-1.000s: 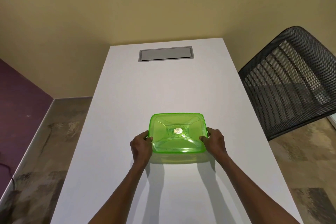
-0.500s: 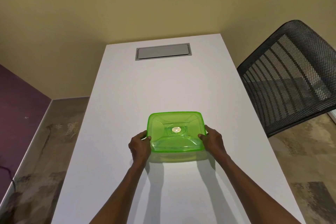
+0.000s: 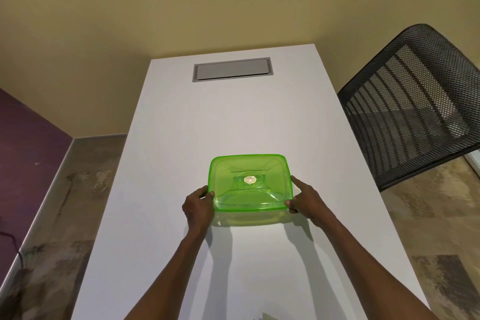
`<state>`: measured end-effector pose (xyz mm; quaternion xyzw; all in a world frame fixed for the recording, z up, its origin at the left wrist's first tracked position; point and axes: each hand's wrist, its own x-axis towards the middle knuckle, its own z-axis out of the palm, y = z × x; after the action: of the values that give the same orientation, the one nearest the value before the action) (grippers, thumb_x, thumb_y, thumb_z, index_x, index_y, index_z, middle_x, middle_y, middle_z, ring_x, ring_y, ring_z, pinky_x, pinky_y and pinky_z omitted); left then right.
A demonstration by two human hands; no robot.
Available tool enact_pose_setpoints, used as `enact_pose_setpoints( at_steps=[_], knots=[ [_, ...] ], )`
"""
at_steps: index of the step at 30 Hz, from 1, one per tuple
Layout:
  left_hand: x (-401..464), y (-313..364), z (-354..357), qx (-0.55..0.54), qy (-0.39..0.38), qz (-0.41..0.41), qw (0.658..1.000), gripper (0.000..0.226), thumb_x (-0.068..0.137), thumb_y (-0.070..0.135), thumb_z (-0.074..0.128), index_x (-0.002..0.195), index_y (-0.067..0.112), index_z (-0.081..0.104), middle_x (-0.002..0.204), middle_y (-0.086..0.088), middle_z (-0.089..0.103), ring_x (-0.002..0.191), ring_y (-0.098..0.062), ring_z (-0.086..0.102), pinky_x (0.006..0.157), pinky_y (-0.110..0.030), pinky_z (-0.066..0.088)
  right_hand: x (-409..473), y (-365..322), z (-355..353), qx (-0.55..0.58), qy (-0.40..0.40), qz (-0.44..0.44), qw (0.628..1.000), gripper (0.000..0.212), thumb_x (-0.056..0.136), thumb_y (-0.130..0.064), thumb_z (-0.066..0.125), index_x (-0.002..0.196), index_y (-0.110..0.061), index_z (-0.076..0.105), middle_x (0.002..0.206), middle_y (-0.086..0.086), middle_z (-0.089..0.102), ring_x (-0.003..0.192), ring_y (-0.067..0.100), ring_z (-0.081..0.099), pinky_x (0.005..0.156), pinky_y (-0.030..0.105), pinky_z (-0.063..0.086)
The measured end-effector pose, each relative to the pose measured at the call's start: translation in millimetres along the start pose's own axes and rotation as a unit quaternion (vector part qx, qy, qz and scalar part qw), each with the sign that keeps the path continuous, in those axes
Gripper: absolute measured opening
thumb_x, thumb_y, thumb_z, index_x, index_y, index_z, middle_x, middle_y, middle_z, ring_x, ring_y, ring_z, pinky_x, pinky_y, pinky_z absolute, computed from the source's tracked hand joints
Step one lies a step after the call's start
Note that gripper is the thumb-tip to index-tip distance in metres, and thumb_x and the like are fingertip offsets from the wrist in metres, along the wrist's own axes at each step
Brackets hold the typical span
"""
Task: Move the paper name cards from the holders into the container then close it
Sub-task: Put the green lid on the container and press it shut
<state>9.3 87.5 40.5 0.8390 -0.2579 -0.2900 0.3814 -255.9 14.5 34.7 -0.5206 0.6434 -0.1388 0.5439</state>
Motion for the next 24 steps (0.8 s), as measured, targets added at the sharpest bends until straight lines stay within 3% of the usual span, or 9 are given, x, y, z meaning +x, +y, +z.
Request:
enact_pose_setpoints(
  at_steps=[2, 5, 7, 9, 11, 14, 18, 21, 24],
  knots=[
    [-3, -2, 0, -0.012, -0.007, -0.016, 1.000, 0.032, 0.082, 0.012, 0.068, 0.114, 0.012, 0.070, 0.111, -0.006, 0.072, 0.106, -0.023, 0.064, 0.085, -0.024, 0.040, 2, 1, 3, -0.010, 0.016, 0.005, 1.000, 0.085, 0.076, 0.004, 0.072, 0.146, -0.029, 0.037, 0.057, -0.006, 0.053, 0.047, 0.013, 0.058, 0.052, 0.022, 0.048],
    [-9, -10, 1, -0.020, -0.002, -0.048, 0.999, 0.033, 0.083, 0.018, 0.070, 0.114, 0.007, 0.069, 0.112, -0.010, 0.071, 0.107, -0.027, 0.064, 0.088, -0.027, 0.043, 3, -1, 6, -0.028, 0.026, 0.010, 0.999, 0.085, 0.075, 0.003, 0.072, 0.145, -0.030, 0.038, 0.070, 0.000, 0.062, 0.049, 0.015, 0.064, 0.045, 0.017, 0.044],
    [-12, -17, 4, -0.048, 0.000, -0.103, 0.994, 0.030, 0.083, 0.024, 0.072, 0.103, 0.002, 0.071, 0.101, -0.019, 0.072, 0.095, -0.033, 0.067, 0.092, -0.037, 0.051, 4, 0, 6, -0.030, 0.028, 0.013, 0.999, 0.084, 0.075, 0.002, 0.073, 0.145, -0.030, 0.038, 0.079, 0.005, 0.066, 0.051, 0.015, 0.065, 0.045, 0.017, 0.045],
    [-15, -20, 4, -0.133, -0.005, -0.174, 0.976, 0.023, 0.080, 0.024, 0.076, 0.093, 0.004, 0.074, 0.080, -0.016, 0.071, 0.072, -0.029, 0.067, 0.086, -0.042, 0.057, 4, 1, 6, -0.030, 0.031, 0.013, 0.999, 0.084, 0.076, 0.002, 0.073, 0.145, -0.028, 0.038, 0.089, 0.008, 0.063, 0.053, 0.016, 0.065, 0.045, 0.016, 0.046],
    [-15, -22, 2, -0.214, -0.013, -0.213, 0.953, 0.020, 0.078, 0.017, 0.079, 0.093, 0.004, 0.074, 0.075, -0.010, 0.069, 0.064, -0.018, 0.064, 0.070, -0.031, 0.061, 5, 3, 7, -0.021, 0.033, 0.016, 0.999, 0.082, 0.076, 0.003, 0.073, 0.145, -0.026, 0.039, 0.092, 0.009, 0.059, 0.058, 0.019, 0.066, 0.056, 0.023, 0.055],
    [-13, -24, 1, -0.280, -0.025, -0.236, 0.930, 0.019, 0.078, 0.007, 0.077, 0.095, 0.000, 0.072, 0.078, -0.009, 0.070, 0.068, -0.015, 0.065, 0.051, -0.017, 0.056, 5, 3, 8, 0.000, 0.035, 0.023, 0.999, 0.080, 0.077, 0.005, 0.073, 0.145, -0.021, 0.040, 0.094, 0.010, 0.056, 0.059, 0.021, 0.064, 0.077, 0.038, 0.060],
    [-10, -25, 2, -0.291, -0.026, -0.249, 0.923, 0.018, 0.078, 0.005, 0.076, 0.093, -0.002, 0.071, 0.076, -0.007, 0.069, 0.066, -0.014, 0.064, 0.049, -0.016, 0.054, 2, 1, 7, 0.011, 0.030, 0.022, 0.999, 0.078, 0.077, 0.006, 0.073, 0.144, -0.018, 0.042, 0.094, 0.012, 0.057, 0.059, 0.021, 0.063, 0.075, 0.036, 0.060],
    [-6, -24, 1, -0.242, -0.050, -0.235, 0.940, 0.021, 0.080, 0.007, 0.076, 0.096, -0.005, 0.070, 0.074, -0.008, 0.068, 0.065, -0.017, 0.062, 0.064, -0.027, 0.058, 1, -2, 5, 0.011, 0.022, 0.029, 0.999, 0.077, 0.077, 0.005, 0.073, 0.144, -0.018, 0.042, 0.096, 0.013, 0.057, 0.063, 0.023, 0.064, 0.068, 0.030, 0.056],
    [-6, -14, -1, -0.080, -0.045, -0.171, 0.981, 0.026, 0.083, 0.019, 0.073, 0.103, 0.003, 0.072, 0.088, -0.015, 0.072, 0.077, -0.025, 0.065, 0.089, -0.040, 0.055, 2, -6, 2, 0.021, 0.007, 0.047, 0.999, 0.077, 0.076, 0.006, 0.075, 0.143, -0.016, 0.043, 0.094, 0.015, 0.060, 0.064, 0.023, 0.060, 0.066, 0.030, 0.054]
  ],
)
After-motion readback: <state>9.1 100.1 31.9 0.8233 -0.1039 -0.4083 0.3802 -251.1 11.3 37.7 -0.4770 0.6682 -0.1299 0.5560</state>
